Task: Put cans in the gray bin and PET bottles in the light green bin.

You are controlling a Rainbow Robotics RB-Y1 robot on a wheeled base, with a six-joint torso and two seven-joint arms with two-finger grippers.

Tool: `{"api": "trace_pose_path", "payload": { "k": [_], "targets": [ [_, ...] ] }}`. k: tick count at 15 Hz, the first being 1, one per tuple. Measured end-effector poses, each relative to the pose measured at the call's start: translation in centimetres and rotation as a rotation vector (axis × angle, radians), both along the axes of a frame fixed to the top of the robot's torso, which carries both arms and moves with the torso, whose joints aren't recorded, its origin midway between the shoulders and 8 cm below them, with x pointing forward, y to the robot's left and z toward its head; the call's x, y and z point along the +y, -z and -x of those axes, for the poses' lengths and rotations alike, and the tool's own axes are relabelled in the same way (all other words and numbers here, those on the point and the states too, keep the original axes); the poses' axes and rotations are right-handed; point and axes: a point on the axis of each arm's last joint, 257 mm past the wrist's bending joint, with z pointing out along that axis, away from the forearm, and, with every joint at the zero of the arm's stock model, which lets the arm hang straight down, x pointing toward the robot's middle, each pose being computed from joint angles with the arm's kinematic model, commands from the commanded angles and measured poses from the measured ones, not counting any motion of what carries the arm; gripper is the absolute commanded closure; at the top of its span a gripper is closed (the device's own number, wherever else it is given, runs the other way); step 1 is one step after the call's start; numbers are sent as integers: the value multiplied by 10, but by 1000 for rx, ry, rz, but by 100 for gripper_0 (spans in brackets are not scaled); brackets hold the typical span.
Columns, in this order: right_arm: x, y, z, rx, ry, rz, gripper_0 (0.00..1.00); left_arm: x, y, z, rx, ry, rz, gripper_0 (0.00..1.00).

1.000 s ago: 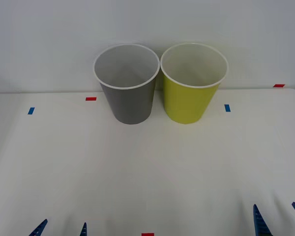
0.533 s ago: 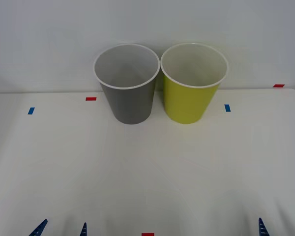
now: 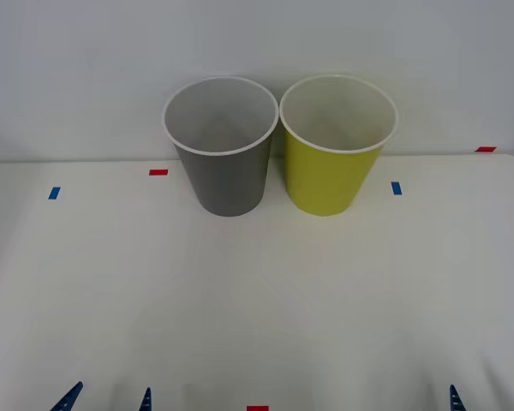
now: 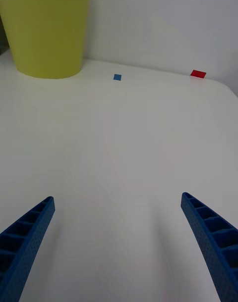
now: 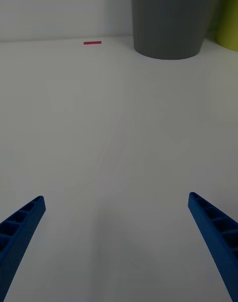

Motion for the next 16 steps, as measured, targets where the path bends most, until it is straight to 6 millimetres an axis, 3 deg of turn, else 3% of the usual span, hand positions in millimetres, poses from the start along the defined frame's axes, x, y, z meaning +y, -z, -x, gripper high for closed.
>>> {"api": "trace_pose_path", "payload": {
  "k": [16],
  "targets": [
    [0, 0, 0, 0, 0, 0, 12, 0, 0, 0, 0, 0, 0, 0]
  ]
}}
